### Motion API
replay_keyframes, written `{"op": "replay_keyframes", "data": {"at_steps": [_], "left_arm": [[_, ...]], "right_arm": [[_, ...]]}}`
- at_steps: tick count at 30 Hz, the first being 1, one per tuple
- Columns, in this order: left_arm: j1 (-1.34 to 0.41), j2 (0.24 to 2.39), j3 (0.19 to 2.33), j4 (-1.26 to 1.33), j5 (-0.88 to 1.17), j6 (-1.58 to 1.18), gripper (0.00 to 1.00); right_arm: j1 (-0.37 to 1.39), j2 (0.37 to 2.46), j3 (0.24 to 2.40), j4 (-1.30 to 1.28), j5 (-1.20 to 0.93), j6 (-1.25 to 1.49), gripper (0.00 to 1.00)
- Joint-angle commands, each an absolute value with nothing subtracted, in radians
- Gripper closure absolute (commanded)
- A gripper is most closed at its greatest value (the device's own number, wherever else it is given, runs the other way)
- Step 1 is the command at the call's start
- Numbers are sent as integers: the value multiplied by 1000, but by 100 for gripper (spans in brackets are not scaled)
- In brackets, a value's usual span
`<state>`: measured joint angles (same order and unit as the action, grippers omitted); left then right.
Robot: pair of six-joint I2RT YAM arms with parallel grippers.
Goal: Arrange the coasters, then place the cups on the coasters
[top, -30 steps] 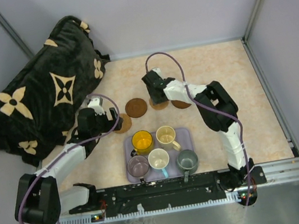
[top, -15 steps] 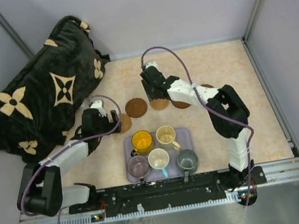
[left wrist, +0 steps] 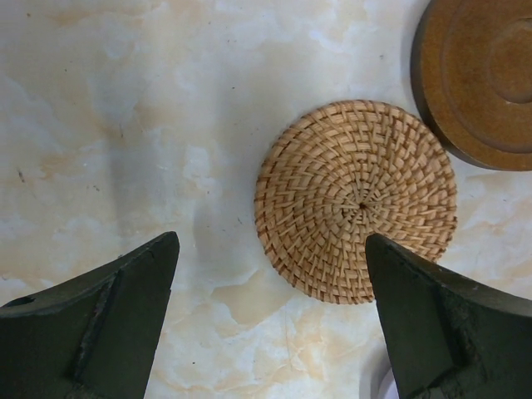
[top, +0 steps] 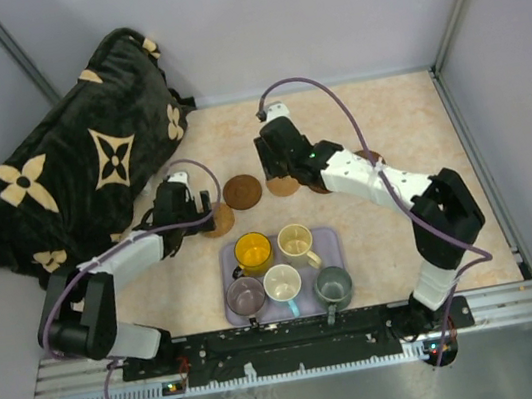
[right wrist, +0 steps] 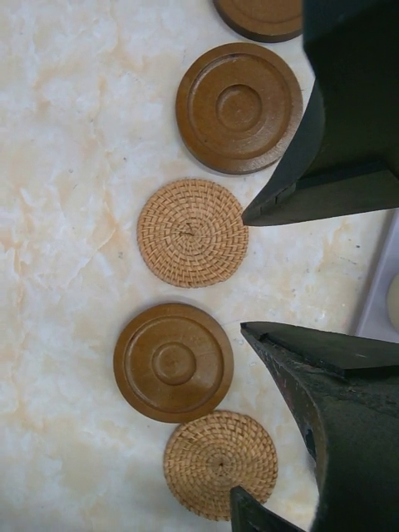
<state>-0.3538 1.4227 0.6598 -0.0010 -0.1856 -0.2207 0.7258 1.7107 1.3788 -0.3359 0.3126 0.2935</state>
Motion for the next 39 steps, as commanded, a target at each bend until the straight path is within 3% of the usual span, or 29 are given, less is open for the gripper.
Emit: {"op": "replay_keyframes", "data": {"at_steps": [1, 23, 39], "left_arm": [[-367, 1486, 745, -109, -228, -224, 1], [-373, 1723, 983, -302, -539, -172, 1], [-288, 1845, 1097, -229, -489, -116, 1]], "right_arm": [[726, 1592, 1363, -291, 315, 317, 49], [726, 1440, 1266, -277, 352, 327, 47], [724, 1443, 1213, -268, 391, 318, 47]]}}
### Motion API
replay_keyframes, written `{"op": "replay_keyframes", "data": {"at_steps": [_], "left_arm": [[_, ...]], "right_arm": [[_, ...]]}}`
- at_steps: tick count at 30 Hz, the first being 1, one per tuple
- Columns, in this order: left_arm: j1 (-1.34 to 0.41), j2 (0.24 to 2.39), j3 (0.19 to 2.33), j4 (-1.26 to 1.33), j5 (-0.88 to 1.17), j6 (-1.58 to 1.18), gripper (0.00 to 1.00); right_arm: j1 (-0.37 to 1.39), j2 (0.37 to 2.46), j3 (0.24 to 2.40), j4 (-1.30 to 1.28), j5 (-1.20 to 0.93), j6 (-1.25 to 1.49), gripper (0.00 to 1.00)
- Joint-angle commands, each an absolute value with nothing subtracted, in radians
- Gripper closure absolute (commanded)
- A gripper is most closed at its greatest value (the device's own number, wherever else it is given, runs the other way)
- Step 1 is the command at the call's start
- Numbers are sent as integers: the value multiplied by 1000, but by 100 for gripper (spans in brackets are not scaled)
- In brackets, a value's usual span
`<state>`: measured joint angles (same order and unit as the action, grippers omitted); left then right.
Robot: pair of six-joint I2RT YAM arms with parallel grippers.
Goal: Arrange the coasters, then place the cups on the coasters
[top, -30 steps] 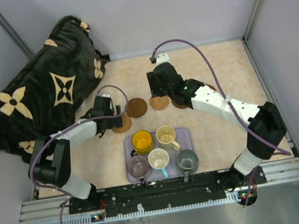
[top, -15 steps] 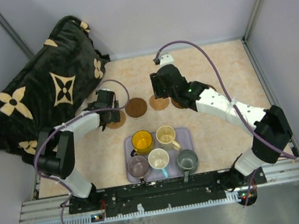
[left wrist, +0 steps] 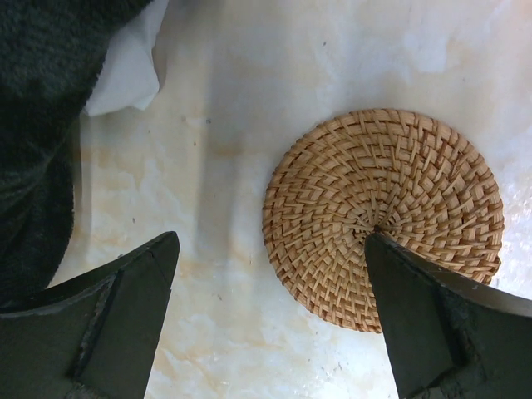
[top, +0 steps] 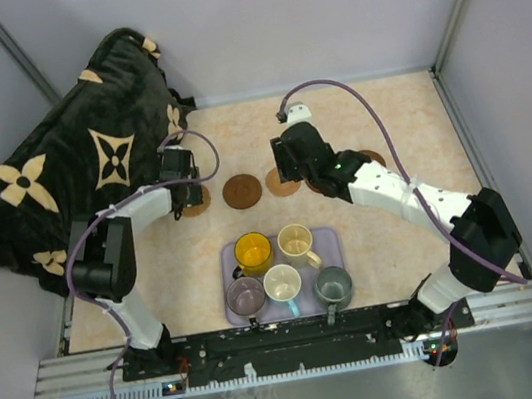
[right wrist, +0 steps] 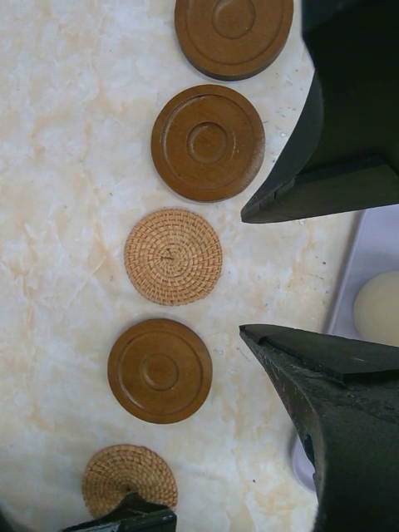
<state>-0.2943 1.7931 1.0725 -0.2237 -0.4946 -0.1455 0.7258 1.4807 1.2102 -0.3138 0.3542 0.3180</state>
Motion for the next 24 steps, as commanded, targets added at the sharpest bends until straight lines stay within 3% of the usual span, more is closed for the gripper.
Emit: {"op": "replay_keyframes", "data": {"at_steps": [1, 24], "left_arm": [[-289, 1849, 1101, -228, -484, -114, 1], [-289, 1798, 1112, -212, -482, -113, 1]], "right_arm": [[724, 1447, 1212, -266, 394, 319, 47], [715, 1482, 1199, -245, 391, 316, 47]]}}
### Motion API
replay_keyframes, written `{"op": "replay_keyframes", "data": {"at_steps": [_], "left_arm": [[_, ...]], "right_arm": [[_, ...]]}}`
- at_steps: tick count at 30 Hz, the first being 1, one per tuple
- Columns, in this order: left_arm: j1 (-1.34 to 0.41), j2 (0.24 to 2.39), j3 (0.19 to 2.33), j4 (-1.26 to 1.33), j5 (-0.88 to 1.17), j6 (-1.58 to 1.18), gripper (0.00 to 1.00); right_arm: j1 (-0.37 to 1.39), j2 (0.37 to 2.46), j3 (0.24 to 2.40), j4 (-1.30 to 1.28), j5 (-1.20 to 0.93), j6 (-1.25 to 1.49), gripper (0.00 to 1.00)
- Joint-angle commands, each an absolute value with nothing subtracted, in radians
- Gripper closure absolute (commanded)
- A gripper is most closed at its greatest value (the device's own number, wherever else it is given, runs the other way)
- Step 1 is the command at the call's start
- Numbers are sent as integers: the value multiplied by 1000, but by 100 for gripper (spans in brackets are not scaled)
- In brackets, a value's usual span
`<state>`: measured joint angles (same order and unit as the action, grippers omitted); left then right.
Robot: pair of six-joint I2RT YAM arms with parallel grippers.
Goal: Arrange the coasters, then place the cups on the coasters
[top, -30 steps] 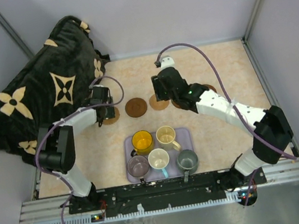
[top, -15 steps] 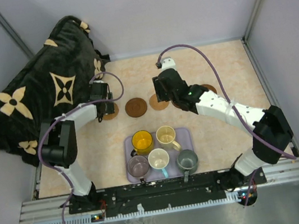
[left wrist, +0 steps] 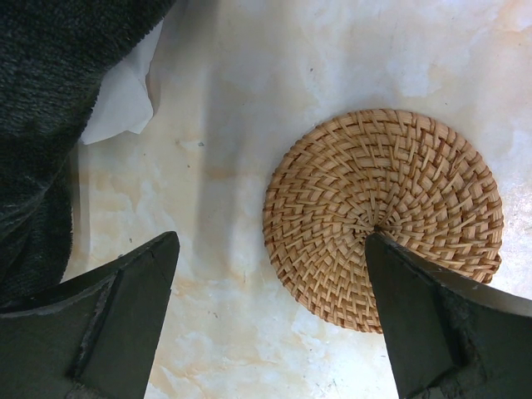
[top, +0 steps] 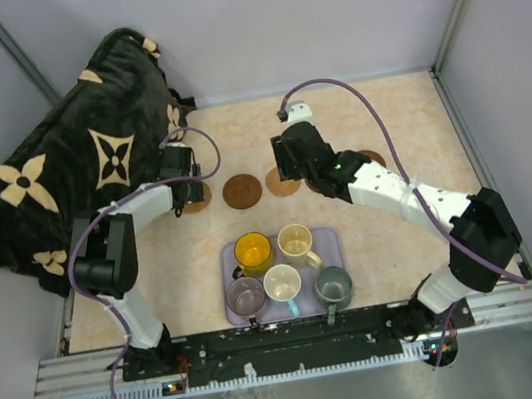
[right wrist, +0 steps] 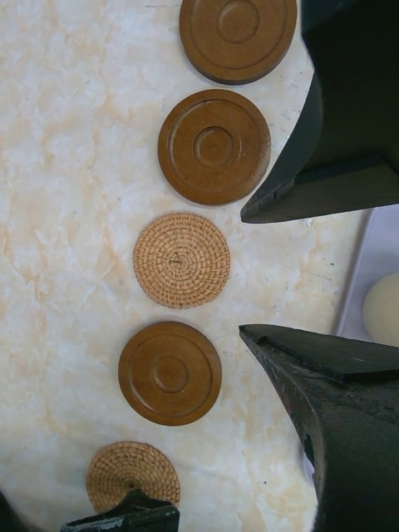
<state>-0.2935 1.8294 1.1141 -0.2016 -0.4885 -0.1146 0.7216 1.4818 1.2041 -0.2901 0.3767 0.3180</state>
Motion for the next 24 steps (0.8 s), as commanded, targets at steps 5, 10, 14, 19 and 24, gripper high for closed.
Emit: {"op": "replay_keyframes", "data": {"at_steps": [5, 10, 14, 19, 24], "left_arm": [[-290, 1709, 1111, -196, -522, -97, 0], [-289, 1619, 1112, -156, -527, -68, 0], [-291, 1550, 1096, -150, -447, -68, 0], [-318, 1470, 1003, -108, -260, -61, 0], [-411, 1440, 939, -61, -167, -63, 0]], "right_arm": [[715, 1489, 1171, -224, 378, 309, 47], [715, 1502, 1150, -223, 371, 321, 48], [715, 1485, 1143, -226, 395, 334, 48], [713, 1462, 1138, -241, 435, 354, 48], [707, 1405, 1080, -248, 463, 392, 48]]}}
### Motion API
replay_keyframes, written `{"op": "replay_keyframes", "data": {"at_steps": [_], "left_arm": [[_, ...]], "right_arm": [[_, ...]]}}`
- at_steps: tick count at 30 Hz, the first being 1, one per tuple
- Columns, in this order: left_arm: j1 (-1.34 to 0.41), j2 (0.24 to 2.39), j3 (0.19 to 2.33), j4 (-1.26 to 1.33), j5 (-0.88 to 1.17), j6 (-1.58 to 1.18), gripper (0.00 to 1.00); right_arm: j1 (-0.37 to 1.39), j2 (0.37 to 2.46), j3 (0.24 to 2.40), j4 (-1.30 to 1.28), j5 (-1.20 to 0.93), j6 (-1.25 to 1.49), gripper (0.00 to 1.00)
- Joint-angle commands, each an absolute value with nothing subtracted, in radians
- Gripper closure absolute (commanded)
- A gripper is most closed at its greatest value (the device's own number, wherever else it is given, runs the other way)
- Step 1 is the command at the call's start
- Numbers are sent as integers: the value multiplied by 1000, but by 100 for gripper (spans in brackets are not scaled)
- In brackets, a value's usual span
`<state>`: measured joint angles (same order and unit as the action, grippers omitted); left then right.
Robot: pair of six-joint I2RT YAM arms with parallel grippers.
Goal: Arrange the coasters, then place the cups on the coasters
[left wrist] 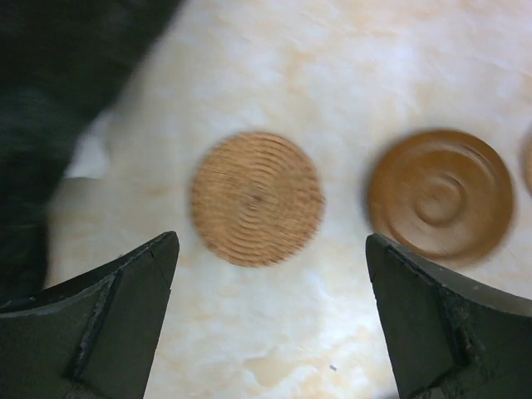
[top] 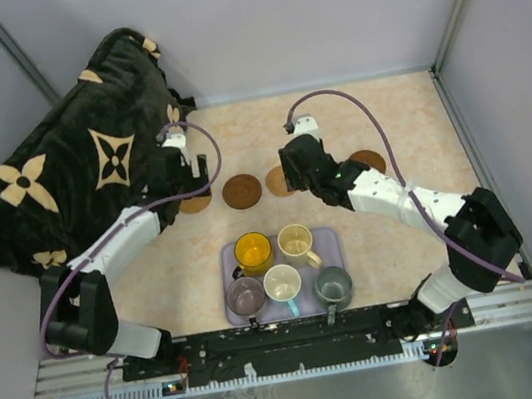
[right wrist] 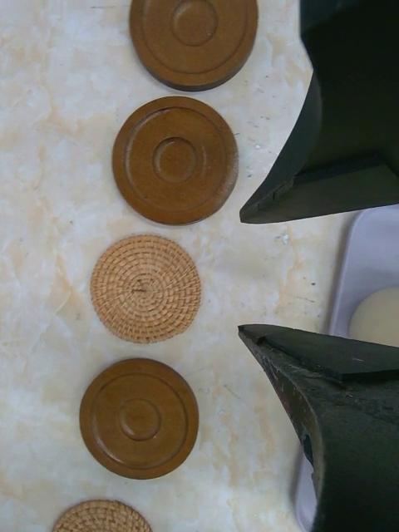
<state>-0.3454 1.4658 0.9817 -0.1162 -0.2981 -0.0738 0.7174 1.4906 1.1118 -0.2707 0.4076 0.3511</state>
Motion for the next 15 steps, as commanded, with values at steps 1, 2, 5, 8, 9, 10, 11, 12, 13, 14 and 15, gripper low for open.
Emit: {"op": "replay_keyframes", "data": {"at_steps": [1, 2, 5, 8, 9, 10, 11, 12, 13, 14, 15], "left_arm": [[-426, 1436, 927, -47, -149, -61, 0], [-437, 1434, 917, -32, -128, -62, 0], [-456, 1442, 904, 0, -64, -76, 0], [-477, 1464, 913, 10, -55, -81, 0], [-484, 1473, 917, 12, -61, -78, 0], [-493, 1483, 924, 12, -65, -74, 0], [-500, 1494, 933, 12, -70, -70, 0], [-506, 1507, 941, 10, -72, -67, 0], [-513, 1526, 953, 8, -73, -65, 0], [-524, 1541, 963, 4, -73, -62, 0], [-533, 1556, 972, 2, -74, -60, 0]], "right_arm": [[705, 1391, 1070, -249, 467, 396, 48], [702, 1376, 1060, -252, 473, 402, 48], [692, 1334, 1035, -260, 482, 416, 47], [685, 1290, 1014, -259, 488, 425, 48], [684, 1280, 1008, -257, 489, 426, 48], [684, 1271, 1003, -258, 491, 426, 48], [683, 1263, 1000, -256, 492, 427, 48], [683, 1257, 997, -255, 493, 427, 48], [681, 1253, 994, -256, 494, 426, 48], [681, 1249, 991, -255, 494, 425, 48], [681, 1247, 989, -255, 495, 424, 48]]}}
